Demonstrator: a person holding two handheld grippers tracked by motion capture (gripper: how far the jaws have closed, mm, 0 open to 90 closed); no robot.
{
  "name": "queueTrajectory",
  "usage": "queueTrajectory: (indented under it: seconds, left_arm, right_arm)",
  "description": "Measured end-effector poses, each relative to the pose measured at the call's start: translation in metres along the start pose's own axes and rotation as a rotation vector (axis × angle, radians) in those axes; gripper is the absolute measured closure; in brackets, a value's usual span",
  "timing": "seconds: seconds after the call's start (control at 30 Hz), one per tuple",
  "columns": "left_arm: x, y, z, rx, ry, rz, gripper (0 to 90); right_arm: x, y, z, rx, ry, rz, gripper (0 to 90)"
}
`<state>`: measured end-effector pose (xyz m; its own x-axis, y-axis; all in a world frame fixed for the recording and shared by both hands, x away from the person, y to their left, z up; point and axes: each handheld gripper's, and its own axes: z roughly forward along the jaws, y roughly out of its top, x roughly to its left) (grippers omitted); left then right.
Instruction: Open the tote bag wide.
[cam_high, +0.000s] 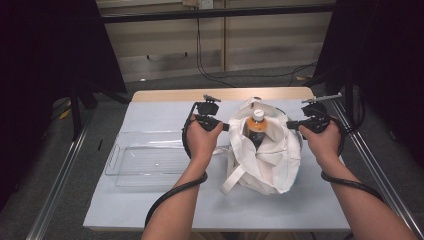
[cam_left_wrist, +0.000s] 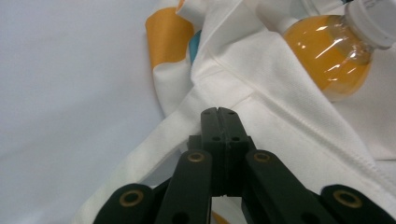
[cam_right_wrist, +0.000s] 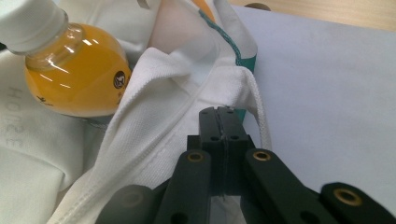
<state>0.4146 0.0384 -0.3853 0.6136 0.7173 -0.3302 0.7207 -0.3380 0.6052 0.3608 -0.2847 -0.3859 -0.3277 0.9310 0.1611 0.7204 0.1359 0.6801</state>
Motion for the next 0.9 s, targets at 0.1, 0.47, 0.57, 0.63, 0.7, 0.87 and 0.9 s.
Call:
queueTrajectory:
  seconds: [0.1,0.47,0.57,0.63,0.7,0.87,0.9]
  left_arm:
    - [0.002,-0.001,0.0,-0.011,-0.007,-0.016,90.0]
    - [-0.018,0.014,-0.013,-0.076,-0.02,0.01,61.2]
    - [-0.025,0.017,-0.011,-0.09,-0.035,0.014,50.6]
    - [-0.03,0.018,-0.009,-0.082,-0.049,0.024,51.8]
    - [-0.033,0.018,-0.006,-0.079,-0.049,0.024,49.5]
    - [-0.034,0.013,0.005,-0.032,-0.062,0.025,55.1]
    - [-0.033,0.013,0.007,-0.015,-0.049,0.034,60.3]
  right_arm:
    - [-0.002,-0.001,0.001,0.001,-0.004,0.002,90.0]
    - [0.002,0.002,-0.004,-0.026,0.025,-0.001,90.0]
    - [0.004,0.002,-0.004,-0.026,0.024,-0.007,90.0]
    - [0.004,0.002,-0.004,-0.028,0.024,-0.005,90.0]
    - [0.004,0.002,-0.004,-0.024,0.024,-0.005,90.0]
    - [0.003,0.002,-0.003,-0.02,0.021,-0.003,90.0]
    - [0.002,0.002,-0.002,-0.019,0.02,-0.006,90.0]
